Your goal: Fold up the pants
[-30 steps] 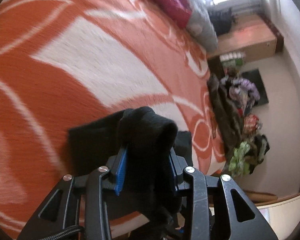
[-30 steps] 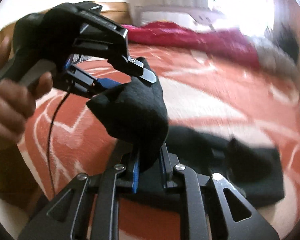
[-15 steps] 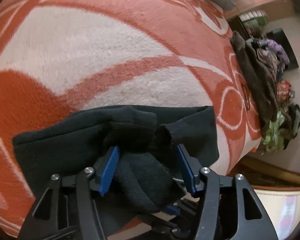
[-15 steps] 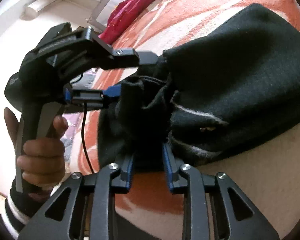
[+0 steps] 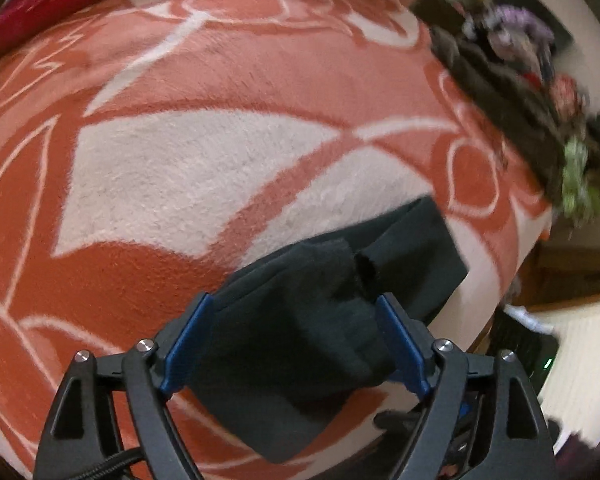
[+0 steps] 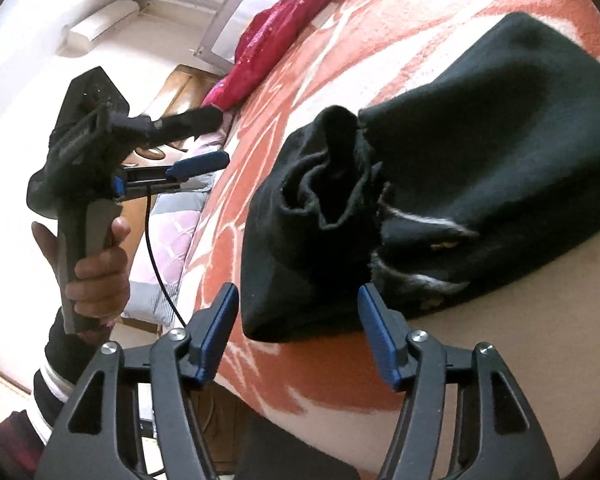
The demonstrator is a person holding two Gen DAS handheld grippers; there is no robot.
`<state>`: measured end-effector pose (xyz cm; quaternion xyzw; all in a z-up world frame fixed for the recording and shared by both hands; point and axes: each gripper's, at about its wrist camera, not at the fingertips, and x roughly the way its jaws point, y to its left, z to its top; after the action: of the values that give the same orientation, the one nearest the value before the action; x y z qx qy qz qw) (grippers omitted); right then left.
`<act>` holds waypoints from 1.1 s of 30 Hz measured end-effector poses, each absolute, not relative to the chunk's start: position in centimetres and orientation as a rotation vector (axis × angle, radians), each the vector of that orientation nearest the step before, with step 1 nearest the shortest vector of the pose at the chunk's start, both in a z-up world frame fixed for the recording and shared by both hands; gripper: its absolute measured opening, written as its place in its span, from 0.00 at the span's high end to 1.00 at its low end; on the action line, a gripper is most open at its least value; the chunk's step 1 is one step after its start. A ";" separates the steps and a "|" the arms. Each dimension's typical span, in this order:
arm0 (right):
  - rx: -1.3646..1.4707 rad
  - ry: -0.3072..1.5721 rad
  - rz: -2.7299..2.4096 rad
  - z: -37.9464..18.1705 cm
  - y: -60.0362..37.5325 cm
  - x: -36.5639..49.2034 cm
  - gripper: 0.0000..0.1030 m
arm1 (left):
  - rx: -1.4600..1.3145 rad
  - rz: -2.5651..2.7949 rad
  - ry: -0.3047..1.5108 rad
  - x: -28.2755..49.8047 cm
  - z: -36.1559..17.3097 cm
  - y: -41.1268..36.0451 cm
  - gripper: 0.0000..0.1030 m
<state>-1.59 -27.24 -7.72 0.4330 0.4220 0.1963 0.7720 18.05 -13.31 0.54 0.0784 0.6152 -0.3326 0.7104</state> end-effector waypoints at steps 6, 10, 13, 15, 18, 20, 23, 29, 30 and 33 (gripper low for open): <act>1.061 0.933 0.395 -9.8 -27.2 -0.7 0.39 | 0.287 -0.818 1.397 18.9 -2.2 -15.2 0.20; 1.180 0.930 0.398 -11.6 -28.0 -0.7 0.42 | 0.350 -0.850 1.429 19.7 -4.0 -16.0 0.20; 1.192 0.936 0.403 -11.4 -28.0 -0.5 0.41 | 0.369 -0.879 1.450 20.4 -5.2 -16.2 0.20; 1.171 0.929 0.402 -10.7 -27.7 -0.5 0.39 | 0.343 -0.907 1.464 20.9 -5.6 -16.3 0.20; 1.102 0.931 0.390 -10.3 -27.2 -0.1 0.39 | 0.287 -0.927 1.491 21.5 -6.5 -16.5 0.19; 1.135 0.937 0.385 -11.2 -27.4 0.0 0.41 | 0.264 -0.932 1.510 21.6 -7.5 -16.6 0.19; 1.199 0.941 0.386 -12.3 -28.0 -0.1 0.49 | 0.233 -0.926 1.514 21.3 -9.1 -16.4 0.18; 1.209 0.971 0.361 -12.9 -28.3 -0.2 0.61 | 0.121 -0.902 1.467 21.1 -9.2 -14.9 0.24; 1.202 0.974 0.359 -12.8 -28.2 -0.2 0.61 | 0.127 -0.895 1.447 20.7 -8.9 -14.8 0.29; 1.199 0.984 0.372 -12.6 -28.3 0.0 0.61 | 0.122 -0.892 1.399 19.9 -7.8 -14.0 0.44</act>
<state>0.05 -28.35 -12.56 0.5379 0.4413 0.1671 0.6986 19.86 -14.05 -7.79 0.0540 0.6217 -0.3963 0.6735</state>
